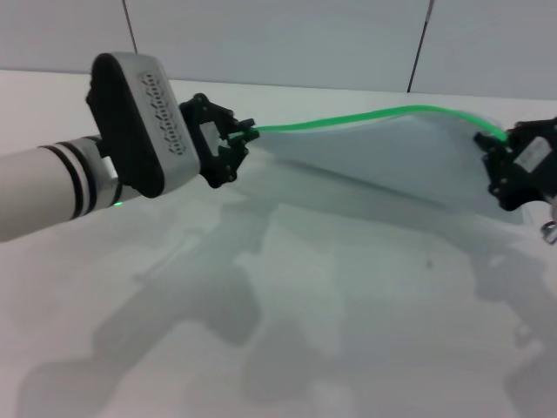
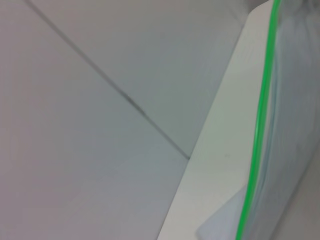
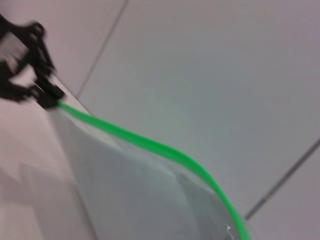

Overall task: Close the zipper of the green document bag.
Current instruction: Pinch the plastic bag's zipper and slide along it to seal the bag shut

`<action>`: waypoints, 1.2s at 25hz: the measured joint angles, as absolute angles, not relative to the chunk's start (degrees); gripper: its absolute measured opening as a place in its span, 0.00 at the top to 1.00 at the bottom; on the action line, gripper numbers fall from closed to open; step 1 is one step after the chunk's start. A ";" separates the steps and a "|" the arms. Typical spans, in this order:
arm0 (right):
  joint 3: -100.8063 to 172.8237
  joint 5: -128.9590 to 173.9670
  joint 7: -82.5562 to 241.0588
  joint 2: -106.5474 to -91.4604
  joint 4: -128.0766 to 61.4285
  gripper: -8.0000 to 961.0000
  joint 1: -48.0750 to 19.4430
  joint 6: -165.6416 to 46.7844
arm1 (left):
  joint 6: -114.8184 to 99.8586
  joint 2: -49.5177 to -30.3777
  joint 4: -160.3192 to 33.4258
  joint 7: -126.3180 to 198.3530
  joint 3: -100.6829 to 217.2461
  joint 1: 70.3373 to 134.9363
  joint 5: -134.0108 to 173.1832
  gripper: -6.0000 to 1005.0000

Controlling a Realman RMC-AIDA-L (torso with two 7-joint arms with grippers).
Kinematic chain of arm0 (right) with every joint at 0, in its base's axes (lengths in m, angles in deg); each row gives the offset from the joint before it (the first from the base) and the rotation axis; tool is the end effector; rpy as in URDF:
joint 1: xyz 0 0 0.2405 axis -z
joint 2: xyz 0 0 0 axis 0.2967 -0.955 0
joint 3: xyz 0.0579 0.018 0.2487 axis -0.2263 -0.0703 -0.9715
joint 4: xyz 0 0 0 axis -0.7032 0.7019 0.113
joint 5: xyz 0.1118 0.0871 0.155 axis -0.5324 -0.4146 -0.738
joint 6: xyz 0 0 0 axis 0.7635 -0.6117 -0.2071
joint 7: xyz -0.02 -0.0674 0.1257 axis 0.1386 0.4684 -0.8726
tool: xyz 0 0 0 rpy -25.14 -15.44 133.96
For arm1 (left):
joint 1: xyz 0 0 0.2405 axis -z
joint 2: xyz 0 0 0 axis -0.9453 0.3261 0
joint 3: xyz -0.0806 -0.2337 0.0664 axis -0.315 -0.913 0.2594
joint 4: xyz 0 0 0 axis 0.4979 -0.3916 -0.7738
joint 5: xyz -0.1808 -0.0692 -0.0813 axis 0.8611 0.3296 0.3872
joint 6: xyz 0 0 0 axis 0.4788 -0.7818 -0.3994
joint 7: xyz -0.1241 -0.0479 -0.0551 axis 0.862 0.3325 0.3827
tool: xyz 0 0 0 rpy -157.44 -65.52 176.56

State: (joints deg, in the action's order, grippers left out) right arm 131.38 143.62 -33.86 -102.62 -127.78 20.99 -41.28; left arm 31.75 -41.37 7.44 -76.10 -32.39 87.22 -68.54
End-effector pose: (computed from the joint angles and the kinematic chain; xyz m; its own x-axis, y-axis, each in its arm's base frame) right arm 0.1961 0.3111 0.0193 0.9956 -0.0514 -0.0781 -0.0935 -0.5445 -0.8335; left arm -0.2065 0.3729 -0.0176 0.9803 -0.1934 -0.0409 -0.1615 -0.6643 -0.7298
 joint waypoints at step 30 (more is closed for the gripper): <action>130.73 145.73 -33.86 -102.86 -126.71 0.83 22.76 -48.33 | 31.24 -41.40 8.03 -76.12 -33.40 85.73 -65.27 0.90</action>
State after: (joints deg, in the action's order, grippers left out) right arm 130.73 145.73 -33.86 -102.86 -126.71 22.76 -48.33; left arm 31.24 -41.40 8.03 -76.12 -33.40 85.73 -65.27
